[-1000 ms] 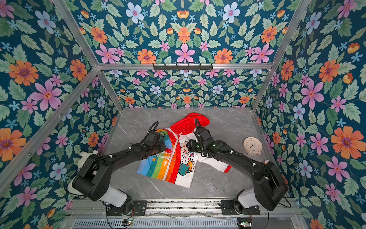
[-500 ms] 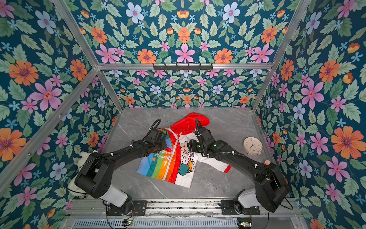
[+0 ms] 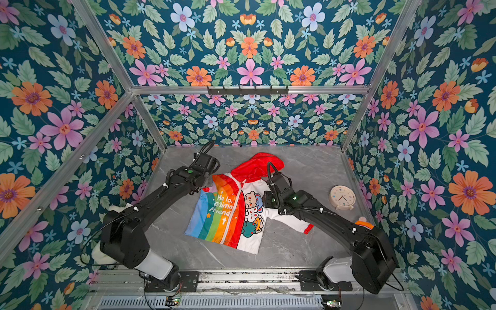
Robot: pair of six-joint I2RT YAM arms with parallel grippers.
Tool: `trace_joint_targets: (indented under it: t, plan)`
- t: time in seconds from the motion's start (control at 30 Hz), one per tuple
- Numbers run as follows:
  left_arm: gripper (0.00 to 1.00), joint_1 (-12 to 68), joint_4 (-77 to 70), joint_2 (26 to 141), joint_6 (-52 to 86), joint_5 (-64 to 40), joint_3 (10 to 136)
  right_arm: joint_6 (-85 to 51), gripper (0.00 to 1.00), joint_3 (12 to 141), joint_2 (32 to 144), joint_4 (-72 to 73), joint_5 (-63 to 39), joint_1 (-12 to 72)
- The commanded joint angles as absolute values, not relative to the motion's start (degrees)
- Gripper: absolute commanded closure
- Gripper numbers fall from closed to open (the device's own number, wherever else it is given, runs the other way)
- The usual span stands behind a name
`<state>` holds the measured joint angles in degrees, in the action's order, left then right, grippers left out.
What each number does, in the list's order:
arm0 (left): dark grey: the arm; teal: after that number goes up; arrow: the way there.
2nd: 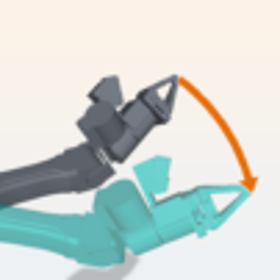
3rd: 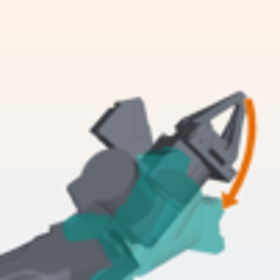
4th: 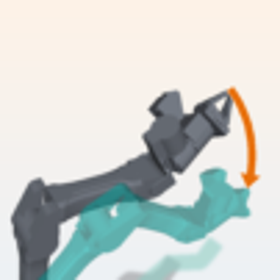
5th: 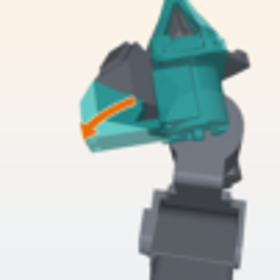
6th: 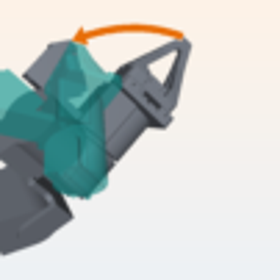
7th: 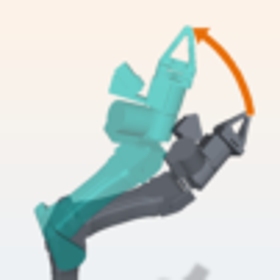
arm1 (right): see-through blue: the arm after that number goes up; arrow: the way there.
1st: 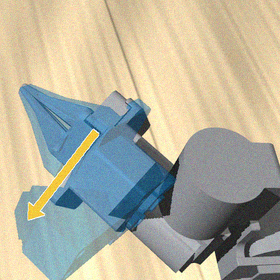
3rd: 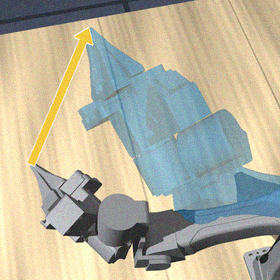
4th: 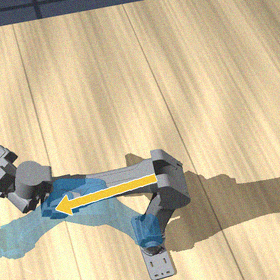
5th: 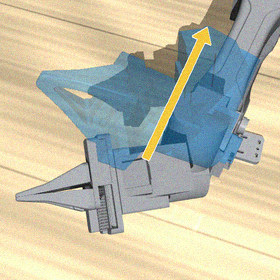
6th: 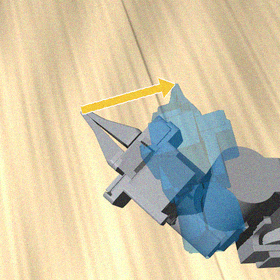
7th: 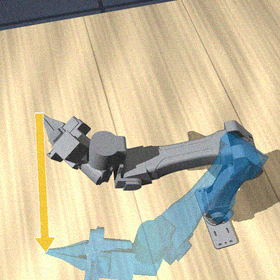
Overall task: Unzip the jacket
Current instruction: Flatten out the jacket at the center of the board.
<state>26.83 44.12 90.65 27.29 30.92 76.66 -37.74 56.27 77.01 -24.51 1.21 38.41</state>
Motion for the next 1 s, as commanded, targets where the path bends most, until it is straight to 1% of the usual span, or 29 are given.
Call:
trace_joint_targets:
  t: [0.0,0.17,0.3,0.5,0.67,0.8,0.83,0.87,0.9,0.97]
  plan:
    - [1.0,24.3,54.32,92.05,23.2,42.68,79.41,-39.19,0.5,55.61,76.62,-26.6,2.12,38.49]
    - [1.0,20.32,57.05,96.68,20.25,51.84,84.33,-40.07,0.5,54.94,76.4,-28.46,1.58,38.5]
    - [1.0,18.25,55.89,101.51,17.04,56.79,85.78,-40.8,0.5,54.22,75.31,-29.75,1.53,38.5]
    - [1.0,15.01,49.01,107.04,9.8,62.11,86.12,-41.92,0.5,52.09,73.22,-31.71,1.49,38.48]
    - [1.0,11.6,39.57,109.92,1.62,65.58,85.95,-43.01,0.49,51.28,72.05,-34.9,2.63,38.24]
    - [1.0,9.62,30.77,111.18,-6.14,66.69,86.21,-44.76,0.48,49.95,70.44,-37.12,1.49,35.37]
    - [0.93,9.26,29.61,111.72,-7.2,66.51,86.51,-45.52,0.48,49.29,69.94,-37.62,0.75,33.78]
    - [0.77,8.87,29.48,112.37,-7.51,65.97,87.11,-46.05,0.48,48.61,69.48,-38.24,0.1,31.99]
    - [0.57,8.63,30.1,113.09,-7.24,65.16,87.79,-46.36,0.47,48.01,68.96,-39.12,-0.12,30.42]
    - [0.21,8.27,33.17,114.02,-4.44,63.58,89.21,-46.78,0.45,47.47,68.14,-41.36,0.62,27.69]
